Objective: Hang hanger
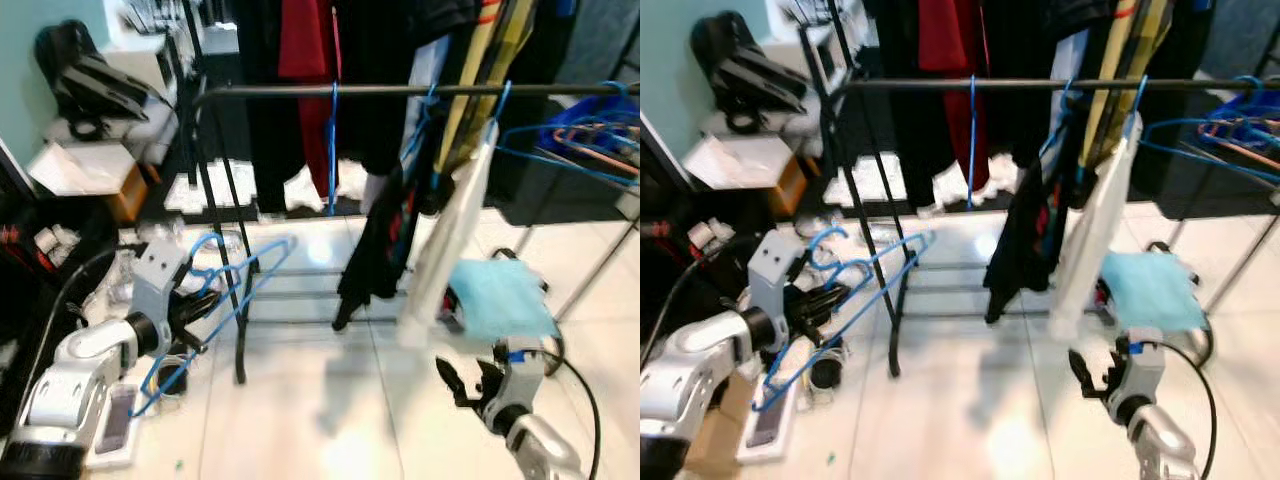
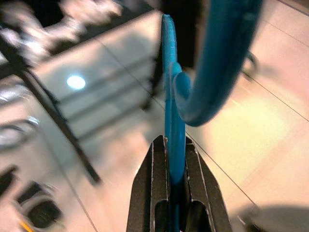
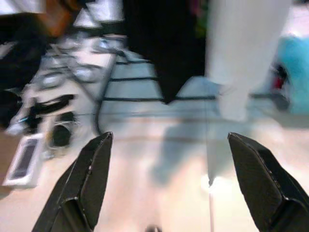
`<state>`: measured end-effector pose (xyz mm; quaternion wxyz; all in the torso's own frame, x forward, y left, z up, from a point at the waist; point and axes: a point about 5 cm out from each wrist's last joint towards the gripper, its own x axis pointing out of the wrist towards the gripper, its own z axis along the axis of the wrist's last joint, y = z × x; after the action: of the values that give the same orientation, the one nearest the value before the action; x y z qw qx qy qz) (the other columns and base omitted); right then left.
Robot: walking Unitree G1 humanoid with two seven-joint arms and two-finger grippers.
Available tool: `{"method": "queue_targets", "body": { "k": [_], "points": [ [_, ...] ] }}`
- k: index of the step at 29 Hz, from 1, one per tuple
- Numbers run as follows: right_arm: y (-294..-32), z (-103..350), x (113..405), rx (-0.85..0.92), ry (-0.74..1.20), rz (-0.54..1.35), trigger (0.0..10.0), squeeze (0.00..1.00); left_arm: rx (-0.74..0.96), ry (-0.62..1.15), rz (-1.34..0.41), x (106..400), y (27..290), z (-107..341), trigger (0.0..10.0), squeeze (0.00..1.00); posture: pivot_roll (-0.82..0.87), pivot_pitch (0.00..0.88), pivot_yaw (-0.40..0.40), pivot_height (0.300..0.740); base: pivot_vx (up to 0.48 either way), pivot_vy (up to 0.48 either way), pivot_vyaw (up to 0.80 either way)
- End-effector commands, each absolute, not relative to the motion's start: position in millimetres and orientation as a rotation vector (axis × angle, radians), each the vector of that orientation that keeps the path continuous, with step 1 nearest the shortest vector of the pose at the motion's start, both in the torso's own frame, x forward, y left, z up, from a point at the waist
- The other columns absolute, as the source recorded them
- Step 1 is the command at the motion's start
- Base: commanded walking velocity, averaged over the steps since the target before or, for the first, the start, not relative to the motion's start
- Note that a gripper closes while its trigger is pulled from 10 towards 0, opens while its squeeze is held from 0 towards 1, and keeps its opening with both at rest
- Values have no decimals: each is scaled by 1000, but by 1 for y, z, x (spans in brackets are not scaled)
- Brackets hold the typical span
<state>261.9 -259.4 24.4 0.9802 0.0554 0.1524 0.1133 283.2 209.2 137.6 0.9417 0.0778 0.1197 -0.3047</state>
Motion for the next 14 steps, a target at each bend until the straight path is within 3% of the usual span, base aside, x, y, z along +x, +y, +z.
{"method": "queue_targets", "body": {
  "k": [1, 4, 7, 11, 12, 13, 14],
  "points": [
    [-255, 28, 264, 108, 303, 285, 10000, 0, 192, 215, -646, 283, 210, 146, 10000, 0, -70, 69, 18, 740, -480, 0, 0],
    [-254, 67, 270, 65, 214, 500, 10000, 0, 260, 194, -799, 280, 196, 155, 10000, 0, -70, 67, 19, 740, -415, 0, 0],
    [-248, 119, 265, 30, 129, 763, 10000, 0, 325, 173, -962, 277, 181, 165, 10000, 0, -73, 63, 20, 740, 0, 0, 0],
    [-244, 138, 260, 14, 105, 868, 10000, 0, 361, 165, -1028, 276, 176, 170, 10000, 0, -76, 62, 21, 740, 0, 0, 0],
    [-240, 174, 255, 9, 22, 993, 10000, 0, 429, 162, -1138, 274, 168, 175, 10000, 0, -81, 58, 22, 740, 0, 0, 0],
    [-240, 174, 255, 9, 22, 993, 10000, 0, 429, 162, -1138, 274, 168, 175, 10000, 0, -81, 58, 22, 740, 0, 0, 0],
    [-233, 206, 251, -21, -55, 1099, 10000, 0, 489, 156, -1237, 272, 160, 181, 10000, 0, -85, 56, 25, 740, 0, 0, 0]
  ]
}}
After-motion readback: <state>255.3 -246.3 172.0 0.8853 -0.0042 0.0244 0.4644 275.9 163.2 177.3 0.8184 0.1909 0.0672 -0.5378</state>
